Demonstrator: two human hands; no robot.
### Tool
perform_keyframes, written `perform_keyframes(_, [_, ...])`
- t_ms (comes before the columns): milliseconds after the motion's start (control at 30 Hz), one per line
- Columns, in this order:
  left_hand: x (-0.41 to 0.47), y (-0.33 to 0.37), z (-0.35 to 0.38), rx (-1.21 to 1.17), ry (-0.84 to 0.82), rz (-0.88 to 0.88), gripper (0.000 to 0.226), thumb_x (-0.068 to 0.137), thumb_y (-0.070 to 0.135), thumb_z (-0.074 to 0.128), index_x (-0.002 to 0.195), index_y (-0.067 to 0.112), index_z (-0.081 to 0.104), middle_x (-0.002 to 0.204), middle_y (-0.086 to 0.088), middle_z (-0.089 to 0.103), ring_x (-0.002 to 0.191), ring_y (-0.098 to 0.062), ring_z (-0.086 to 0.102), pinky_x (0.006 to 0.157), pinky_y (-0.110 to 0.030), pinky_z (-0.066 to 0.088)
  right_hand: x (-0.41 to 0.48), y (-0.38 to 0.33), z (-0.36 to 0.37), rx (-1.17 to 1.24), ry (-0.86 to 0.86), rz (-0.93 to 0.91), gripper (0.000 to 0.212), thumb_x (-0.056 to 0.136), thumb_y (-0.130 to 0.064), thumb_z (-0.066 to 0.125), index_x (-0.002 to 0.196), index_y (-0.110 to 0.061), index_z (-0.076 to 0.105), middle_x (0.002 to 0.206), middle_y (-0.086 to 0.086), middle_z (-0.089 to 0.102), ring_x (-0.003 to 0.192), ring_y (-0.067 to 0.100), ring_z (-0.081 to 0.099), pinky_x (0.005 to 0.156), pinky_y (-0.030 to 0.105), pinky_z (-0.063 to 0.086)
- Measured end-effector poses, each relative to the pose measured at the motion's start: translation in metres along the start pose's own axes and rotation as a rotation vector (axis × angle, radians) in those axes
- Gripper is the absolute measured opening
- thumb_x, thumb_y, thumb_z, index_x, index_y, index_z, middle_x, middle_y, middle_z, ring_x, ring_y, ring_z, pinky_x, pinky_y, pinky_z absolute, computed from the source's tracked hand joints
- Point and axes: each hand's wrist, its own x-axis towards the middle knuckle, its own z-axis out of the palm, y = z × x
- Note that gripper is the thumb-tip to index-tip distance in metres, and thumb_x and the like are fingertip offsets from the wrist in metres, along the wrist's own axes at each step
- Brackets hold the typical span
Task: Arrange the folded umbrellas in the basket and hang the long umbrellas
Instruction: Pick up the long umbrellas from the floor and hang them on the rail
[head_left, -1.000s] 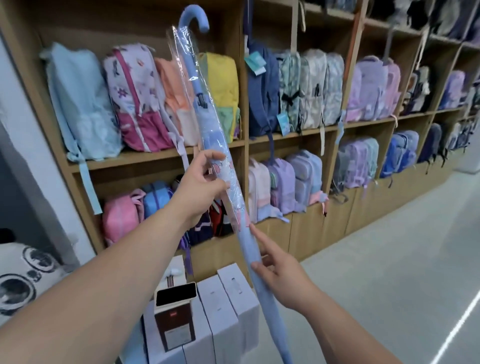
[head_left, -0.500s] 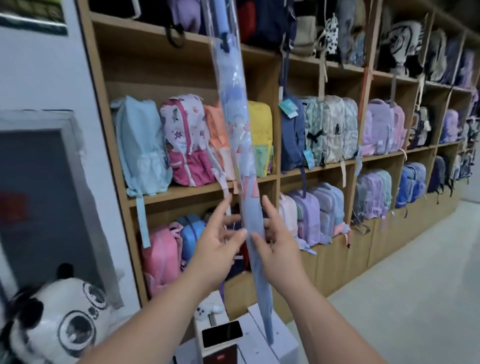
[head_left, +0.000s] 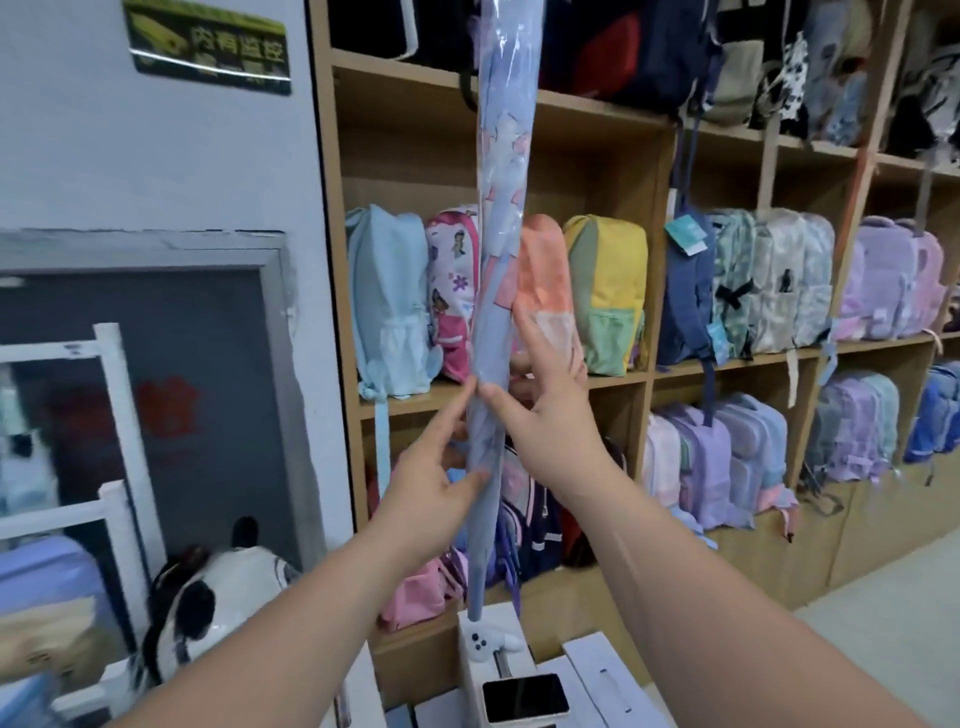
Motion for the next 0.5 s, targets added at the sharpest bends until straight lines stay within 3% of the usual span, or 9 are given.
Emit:
perform_keyframes(67, [0.007,-0.001,-0.014,-0.025,0.038,-0.003,0.091,0.094,-0.005,0.060,0.137,0.070,0.031,0.142,0.014,0.055,0.115,-0.003,0.064,0.091,-0.025,0.056,0.010,0.007,0.007,0.068,-0.076,0.030,0.071,0.097,-0.010,0.059,0.148,-0.052,0.032,0.116,-0.008,0.063,0.092,0.007,0.065,0.080,0.031,0.060])
perform_keyframes(167, [0.019,-0.006,-0.038,0.016,0.093,-0.014,0.087,0.094,-0.006,0.058,0.139,0.063,0.030,0.121,0.016,0.065,0.087,-0.010,0.071,0.074,-0.024,0.056,0.018,0.023,0.024,0.121,-0.189,0.073,0.070,0.098,-0.008,0.058,0.143,-0.056,0.036,0.108,-0.010,0.066,0.092,0.027,0.067,0.078,0.052,0.060])
perform_keyframes(300, [0.033,-0.011,-0.070,0.040,0.174,-0.011,0.088,0.092,-0.008,0.061,0.146,0.054,0.031,0.105,0.020,0.068,0.089,-0.013,0.071,0.075,-0.029,0.057,0.030,0.035,0.055,0.130,-0.286,0.045,0.074,0.096,-0.007,0.060,0.141,-0.061,0.036,0.103,0.005,0.067,0.077,0.034,0.059,0.069,0.063,0.054])
perform_keyframes(400, [0.035,-0.012,-0.092,0.006,0.200,0.010,0.088,0.092,-0.009,0.060,0.142,0.058,0.033,0.115,0.010,0.068,0.095,-0.013,0.072,0.080,-0.033,0.060,0.043,0.031,0.079,0.145,-0.298,0.021,0.075,0.096,-0.007,0.060,0.142,-0.061,0.034,0.108,0.012,0.064,0.081,0.040,0.059,0.073,0.054,0.059])
perform_keyframes(467, [0.036,-0.014,-0.111,-0.001,0.214,0.030,0.088,0.092,-0.007,0.061,0.138,0.063,0.035,0.120,0.006,0.067,0.096,-0.016,0.072,0.079,-0.030,0.059,0.051,0.025,0.098,0.156,-0.293,0.000,0.074,0.096,-0.007,0.060,0.142,-0.059,0.035,0.107,0.005,0.065,0.075,0.029,0.058,0.070,0.038,0.059])
perform_keyframes(500, [0.036,-0.016,-0.123,0.008,0.221,0.042,0.089,0.092,-0.007,0.063,0.137,0.065,0.035,0.120,0.005,0.067,0.095,-0.019,0.072,0.078,-0.029,0.058,0.055,0.021,0.108,0.162,-0.295,-0.009,0.074,0.096,-0.007,0.060,0.142,-0.059,0.036,0.105,0.000,0.065,0.073,0.021,0.056,0.069,0.036,0.058])
